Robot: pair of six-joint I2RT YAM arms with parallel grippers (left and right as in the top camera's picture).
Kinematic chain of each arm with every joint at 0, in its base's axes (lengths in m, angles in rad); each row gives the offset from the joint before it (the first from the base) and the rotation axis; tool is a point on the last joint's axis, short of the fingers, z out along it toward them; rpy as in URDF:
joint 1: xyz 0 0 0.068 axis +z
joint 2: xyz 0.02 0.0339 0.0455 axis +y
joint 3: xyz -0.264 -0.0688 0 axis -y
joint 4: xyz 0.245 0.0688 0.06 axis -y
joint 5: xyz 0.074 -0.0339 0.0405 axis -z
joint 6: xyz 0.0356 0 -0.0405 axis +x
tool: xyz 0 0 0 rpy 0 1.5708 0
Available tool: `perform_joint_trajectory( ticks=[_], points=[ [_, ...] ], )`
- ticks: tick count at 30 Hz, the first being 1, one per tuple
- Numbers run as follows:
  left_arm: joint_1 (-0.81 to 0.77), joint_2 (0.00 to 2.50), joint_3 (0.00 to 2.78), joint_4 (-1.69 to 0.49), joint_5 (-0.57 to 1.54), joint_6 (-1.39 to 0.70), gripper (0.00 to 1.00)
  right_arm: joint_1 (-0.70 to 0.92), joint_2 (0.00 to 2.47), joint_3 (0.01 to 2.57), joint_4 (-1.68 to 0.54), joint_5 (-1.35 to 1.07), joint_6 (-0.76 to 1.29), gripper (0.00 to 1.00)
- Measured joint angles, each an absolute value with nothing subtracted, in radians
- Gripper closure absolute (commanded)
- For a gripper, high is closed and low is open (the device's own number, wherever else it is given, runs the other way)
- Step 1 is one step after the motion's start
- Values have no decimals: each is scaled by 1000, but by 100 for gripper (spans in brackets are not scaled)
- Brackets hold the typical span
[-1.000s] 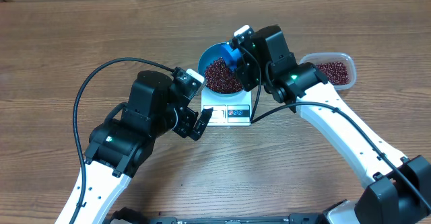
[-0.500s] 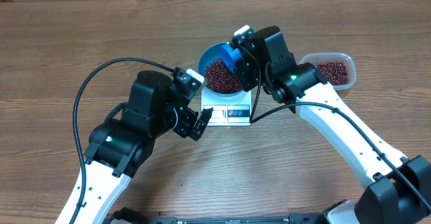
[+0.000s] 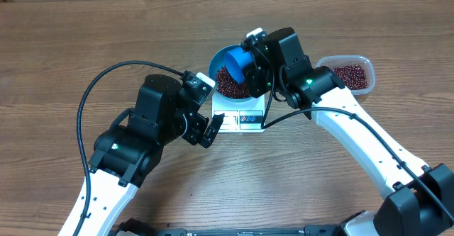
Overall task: Scoop item into bowl and weigh 150g on scale
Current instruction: 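Hold the tipped scoop over the teal bowl, shaking beans out, then lift the blue scoop with the right gripper back toward the tub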
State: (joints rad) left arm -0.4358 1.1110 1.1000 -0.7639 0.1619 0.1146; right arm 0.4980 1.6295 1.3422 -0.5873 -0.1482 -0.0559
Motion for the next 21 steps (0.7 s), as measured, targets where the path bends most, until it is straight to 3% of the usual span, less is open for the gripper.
perform_joint_trajectory(
  ticks=[11,21],
  points=[
    [-436,1111,1100,-764,162,114,0,498,1629,1342,-585,-153,-50,96],
    [-436,1111,1100,-764,162,115,0,447,1629,1342,-506,-171,139,96]
  ],
)
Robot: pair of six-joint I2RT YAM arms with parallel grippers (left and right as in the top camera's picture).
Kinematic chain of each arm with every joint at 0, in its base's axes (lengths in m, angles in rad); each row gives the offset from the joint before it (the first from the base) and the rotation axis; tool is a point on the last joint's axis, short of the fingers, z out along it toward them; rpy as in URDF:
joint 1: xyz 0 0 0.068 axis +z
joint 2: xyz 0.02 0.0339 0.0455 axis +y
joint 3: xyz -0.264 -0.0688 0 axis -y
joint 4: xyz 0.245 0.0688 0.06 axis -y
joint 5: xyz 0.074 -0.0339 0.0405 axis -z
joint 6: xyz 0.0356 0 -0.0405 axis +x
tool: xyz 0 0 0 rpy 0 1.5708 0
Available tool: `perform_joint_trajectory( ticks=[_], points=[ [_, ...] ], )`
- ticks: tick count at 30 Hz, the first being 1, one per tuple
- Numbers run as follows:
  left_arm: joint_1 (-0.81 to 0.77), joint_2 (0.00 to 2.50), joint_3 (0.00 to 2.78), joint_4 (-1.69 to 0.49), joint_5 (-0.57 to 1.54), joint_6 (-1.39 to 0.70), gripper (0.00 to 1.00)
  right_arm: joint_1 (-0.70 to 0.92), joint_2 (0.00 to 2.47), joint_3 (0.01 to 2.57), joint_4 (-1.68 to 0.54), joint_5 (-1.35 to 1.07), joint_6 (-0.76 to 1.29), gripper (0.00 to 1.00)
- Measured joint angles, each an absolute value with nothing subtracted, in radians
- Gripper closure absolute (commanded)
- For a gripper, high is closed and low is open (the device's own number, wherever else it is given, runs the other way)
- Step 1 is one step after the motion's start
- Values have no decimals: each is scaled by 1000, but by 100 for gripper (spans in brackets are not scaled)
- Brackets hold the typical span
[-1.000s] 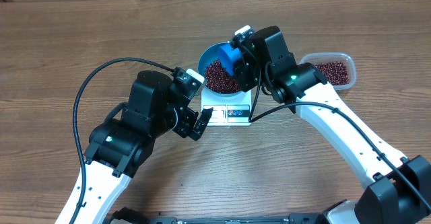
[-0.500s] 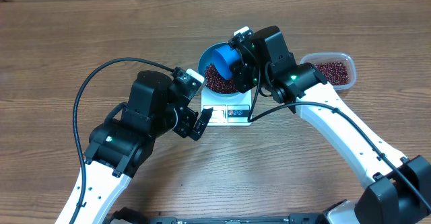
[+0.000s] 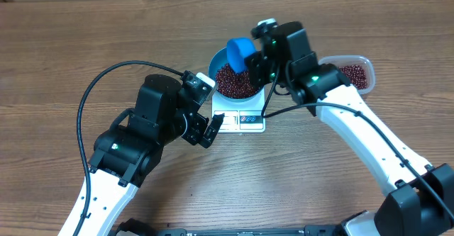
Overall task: Scoop item into bowl and weigh 150g on scale
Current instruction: 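Lift the blue scoop with the right gripper back toward the tub, then carry the scoop with the right gripper back over the teal bowl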
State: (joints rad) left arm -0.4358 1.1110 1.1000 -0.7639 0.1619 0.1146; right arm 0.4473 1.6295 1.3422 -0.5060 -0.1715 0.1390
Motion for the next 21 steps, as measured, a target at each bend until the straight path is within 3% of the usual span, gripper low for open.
perform_joint_trajectory(
  ticks=[21],
  points=[
    [-436,1111,1100,-764,162,115,0,93,1514,1342,-524,-309,208,96]
  ],
)
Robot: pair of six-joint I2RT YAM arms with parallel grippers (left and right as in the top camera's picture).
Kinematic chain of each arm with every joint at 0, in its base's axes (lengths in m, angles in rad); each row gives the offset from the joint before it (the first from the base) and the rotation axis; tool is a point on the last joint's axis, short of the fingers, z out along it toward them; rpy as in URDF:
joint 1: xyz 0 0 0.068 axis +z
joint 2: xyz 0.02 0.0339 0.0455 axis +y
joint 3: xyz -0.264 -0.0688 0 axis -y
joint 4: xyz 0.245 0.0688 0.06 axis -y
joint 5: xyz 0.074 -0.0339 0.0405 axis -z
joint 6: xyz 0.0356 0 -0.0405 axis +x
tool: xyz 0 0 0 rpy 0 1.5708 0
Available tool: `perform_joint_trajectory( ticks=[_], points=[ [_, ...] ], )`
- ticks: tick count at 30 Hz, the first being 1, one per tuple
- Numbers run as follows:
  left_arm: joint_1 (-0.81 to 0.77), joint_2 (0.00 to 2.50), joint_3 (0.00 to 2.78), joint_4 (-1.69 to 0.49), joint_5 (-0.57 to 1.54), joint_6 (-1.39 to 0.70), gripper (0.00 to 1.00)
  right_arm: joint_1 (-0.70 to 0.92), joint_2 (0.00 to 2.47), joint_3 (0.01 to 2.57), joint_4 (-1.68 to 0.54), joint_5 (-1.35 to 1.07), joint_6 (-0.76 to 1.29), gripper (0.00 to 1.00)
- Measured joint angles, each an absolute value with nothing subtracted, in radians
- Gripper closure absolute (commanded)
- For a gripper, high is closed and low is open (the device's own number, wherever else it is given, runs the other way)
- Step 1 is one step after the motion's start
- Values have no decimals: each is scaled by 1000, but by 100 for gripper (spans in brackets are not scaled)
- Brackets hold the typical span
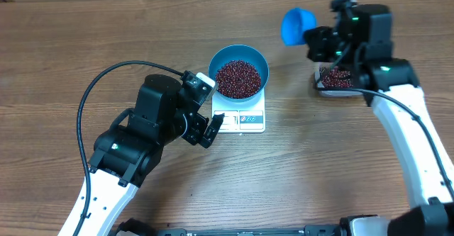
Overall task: Scoop item into bowl and weigh 150g on scale
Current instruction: 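Carry the scoop with the right gripper back over the teal bowl, then tip the scoop with the right gripper to add a few beans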
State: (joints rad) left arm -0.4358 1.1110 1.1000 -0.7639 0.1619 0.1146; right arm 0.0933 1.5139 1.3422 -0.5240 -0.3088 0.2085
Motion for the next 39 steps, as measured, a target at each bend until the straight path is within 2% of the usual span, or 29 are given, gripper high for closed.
perform_joint_trajectory(
  ticks=[7,12,21,31,39],
  points=[
    [-436,1111,1100,-764,162,115,0,26,1475,1342,-579,-322,192,96],
    [-436,1111,1100,-764,162,115,0,23,1475,1342,-575,-430,150,96],
    [-436,1111,1100,-764,162,115,0,171,1475,1342,-570,-579,15,96],
    [-436,1111,1100,-764,162,115,0,369,1543,1342,-621,-337,-142,96],
    [-436,1111,1100,-764,162,115,1,421,1647,1342,-616,-193,-179,96]
  ],
)
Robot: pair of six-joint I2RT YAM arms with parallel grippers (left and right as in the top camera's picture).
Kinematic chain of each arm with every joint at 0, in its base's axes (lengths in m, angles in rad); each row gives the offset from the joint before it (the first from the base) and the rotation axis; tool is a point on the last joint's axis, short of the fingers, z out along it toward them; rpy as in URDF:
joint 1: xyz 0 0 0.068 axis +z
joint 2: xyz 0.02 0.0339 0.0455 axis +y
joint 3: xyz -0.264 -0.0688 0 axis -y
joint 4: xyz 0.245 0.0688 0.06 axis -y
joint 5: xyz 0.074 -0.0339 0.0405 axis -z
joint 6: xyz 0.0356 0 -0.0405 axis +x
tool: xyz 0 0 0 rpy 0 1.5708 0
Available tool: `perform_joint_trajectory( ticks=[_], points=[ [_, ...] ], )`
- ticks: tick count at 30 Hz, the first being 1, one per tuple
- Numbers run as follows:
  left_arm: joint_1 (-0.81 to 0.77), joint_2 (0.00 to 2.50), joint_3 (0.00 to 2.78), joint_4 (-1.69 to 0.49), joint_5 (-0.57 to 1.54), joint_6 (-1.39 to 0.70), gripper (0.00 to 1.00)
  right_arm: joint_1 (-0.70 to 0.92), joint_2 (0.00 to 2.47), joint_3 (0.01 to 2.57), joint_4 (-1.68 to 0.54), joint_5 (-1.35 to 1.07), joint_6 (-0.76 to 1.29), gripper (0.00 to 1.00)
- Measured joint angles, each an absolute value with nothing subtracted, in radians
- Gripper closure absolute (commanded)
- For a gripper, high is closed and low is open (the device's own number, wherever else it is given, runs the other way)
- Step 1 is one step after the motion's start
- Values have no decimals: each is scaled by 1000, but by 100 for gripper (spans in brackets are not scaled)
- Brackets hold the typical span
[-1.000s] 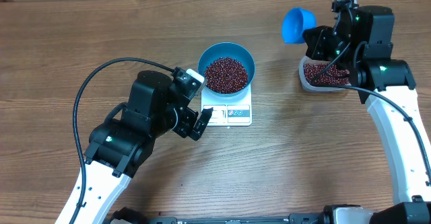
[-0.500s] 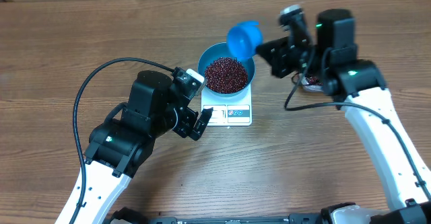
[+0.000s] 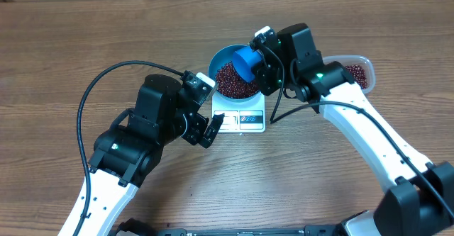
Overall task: Scoop item into bowl and weigh 150g on scale
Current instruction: 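Tip the scoop with the right gripper to add a few beans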
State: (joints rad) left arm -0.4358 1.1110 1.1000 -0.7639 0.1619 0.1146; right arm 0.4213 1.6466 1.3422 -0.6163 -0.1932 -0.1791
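Observation:
A blue bowl (image 3: 221,56) full of red beans (image 3: 230,82) stands on the white scale (image 3: 241,120) at mid-table. My right gripper (image 3: 261,67) is shut on a blue scoop (image 3: 247,62), held over the bowl's right side. A clear tub of red beans (image 3: 357,74) lies at the right, partly hidden by the right arm. My left gripper (image 3: 213,128) rests open by the scale's left front corner, holding nothing.
The left arm's black cable (image 3: 92,94) loops over the table on the left. The right arm (image 3: 369,133) stretches from the lower right across to the bowl. Bare wooden tabletop (image 3: 85,37) surrounds the scale.
My right gripper has moved with the blue scoop from above the tub at the far right back to over the bowl's right side. The left arm has not moved.
The right gripper held the scoop over the bowl's right side, then higher at its top rim. It was then away at the right over the bean tub, and now the scoop is back over the bowl. The left gripper stayed by the scale throughout.

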Motion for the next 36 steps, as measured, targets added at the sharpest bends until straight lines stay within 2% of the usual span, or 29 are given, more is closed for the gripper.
perform_joint_trajectory(
  ticks=[12,22,36],
  points=[
    [-436,1111,1100,-764,162,114,0,429,1736,1342,-604,-157,-184,96],
    [-436,1114,1100,-763,162,115,0,506,1736,1342,-616,-151,-183,96],
    [-436,1115,1100,-764,162,115,0,484,1710,1344,-594,-150,-183,96]
  ],
)
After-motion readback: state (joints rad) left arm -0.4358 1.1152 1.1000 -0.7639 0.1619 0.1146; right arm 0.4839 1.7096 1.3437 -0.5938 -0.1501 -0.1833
